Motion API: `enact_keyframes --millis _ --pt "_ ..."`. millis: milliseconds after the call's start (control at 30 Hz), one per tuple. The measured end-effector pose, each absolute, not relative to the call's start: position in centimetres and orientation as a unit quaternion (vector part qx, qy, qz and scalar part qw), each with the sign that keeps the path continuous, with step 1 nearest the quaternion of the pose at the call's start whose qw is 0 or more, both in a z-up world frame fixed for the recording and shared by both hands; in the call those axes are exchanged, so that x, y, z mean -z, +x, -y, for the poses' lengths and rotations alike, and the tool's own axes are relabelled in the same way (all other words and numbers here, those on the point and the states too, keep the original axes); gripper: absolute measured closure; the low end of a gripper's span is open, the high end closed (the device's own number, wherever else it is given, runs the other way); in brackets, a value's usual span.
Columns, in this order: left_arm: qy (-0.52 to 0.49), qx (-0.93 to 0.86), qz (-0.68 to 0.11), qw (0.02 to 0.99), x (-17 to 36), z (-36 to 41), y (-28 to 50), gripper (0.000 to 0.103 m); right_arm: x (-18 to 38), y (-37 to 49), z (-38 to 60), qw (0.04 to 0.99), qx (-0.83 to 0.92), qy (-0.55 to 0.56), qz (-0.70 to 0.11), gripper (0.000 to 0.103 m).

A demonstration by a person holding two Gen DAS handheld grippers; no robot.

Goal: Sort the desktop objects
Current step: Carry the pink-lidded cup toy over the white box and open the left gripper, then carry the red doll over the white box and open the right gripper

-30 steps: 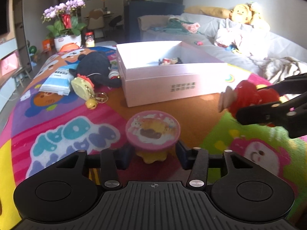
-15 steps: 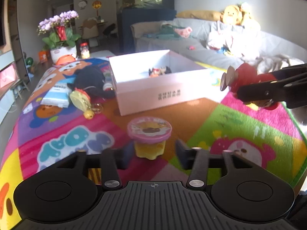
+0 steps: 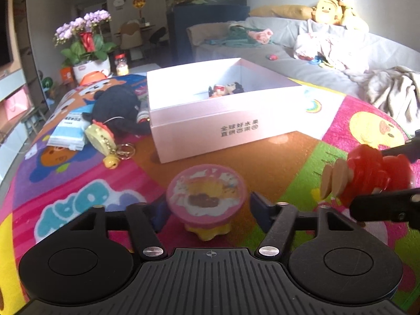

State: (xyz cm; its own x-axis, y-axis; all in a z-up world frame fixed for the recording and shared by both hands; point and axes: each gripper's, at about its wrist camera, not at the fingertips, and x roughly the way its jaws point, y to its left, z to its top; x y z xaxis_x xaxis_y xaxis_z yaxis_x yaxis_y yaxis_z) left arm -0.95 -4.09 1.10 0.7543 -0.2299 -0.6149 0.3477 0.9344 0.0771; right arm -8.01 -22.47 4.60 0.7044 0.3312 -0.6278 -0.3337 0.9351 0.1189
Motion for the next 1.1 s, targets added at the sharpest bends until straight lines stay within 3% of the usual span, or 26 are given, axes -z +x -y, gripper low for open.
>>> enact_keyframes --millis 100,133,367,500,733,900,1100 --pt "0.096 0.155 -0.309 0.934 -1.6 3.9 -2.0 0.045 -4.4 -8.3 22.4 0.922 -0.182 -0.001 -0.341 0.031" --pt "0.097 0.149 -0.300 0.937 -2.1 3.7 -2.5 0.054 -4.5 -8.4 22.5 0.924 -0.179 -0.002 -0.338 0.031" --pt "0.086 0.149 -0.176 0.969 -10.5 2.9 -1.8 0.054 -8.2 -7.3 25.4 0.953 -0.133 0.021 -0.271 0.031" --pt "0.086 0.153 -0.145 0.974 -11.8 4.9 1.8 0.053 -8.9 -6.6 25.8 0.959 -0.124 0.035 -0.251 0.031" --pt "0.059 0.181 -0.188 0.964 -8.2 4.4 3.1 0.009 -8.1 -5.5 25.7 0.951 -0.129 0.032 -0.278 0.031" --pt "0.067 0.150 -0.262 0.951 -2.8 1.0 1.4 0.008 -7.2 -3.7 26.3 0.944 -0.112 0.041 -0.306 0.031" --pt "0.031 0.122 -0.285 0.950 -1.9 -3.4 1.5 0.005 -9.1 -0.3 24.3 0.948 -0.127 0.028 -0.291 0.031"
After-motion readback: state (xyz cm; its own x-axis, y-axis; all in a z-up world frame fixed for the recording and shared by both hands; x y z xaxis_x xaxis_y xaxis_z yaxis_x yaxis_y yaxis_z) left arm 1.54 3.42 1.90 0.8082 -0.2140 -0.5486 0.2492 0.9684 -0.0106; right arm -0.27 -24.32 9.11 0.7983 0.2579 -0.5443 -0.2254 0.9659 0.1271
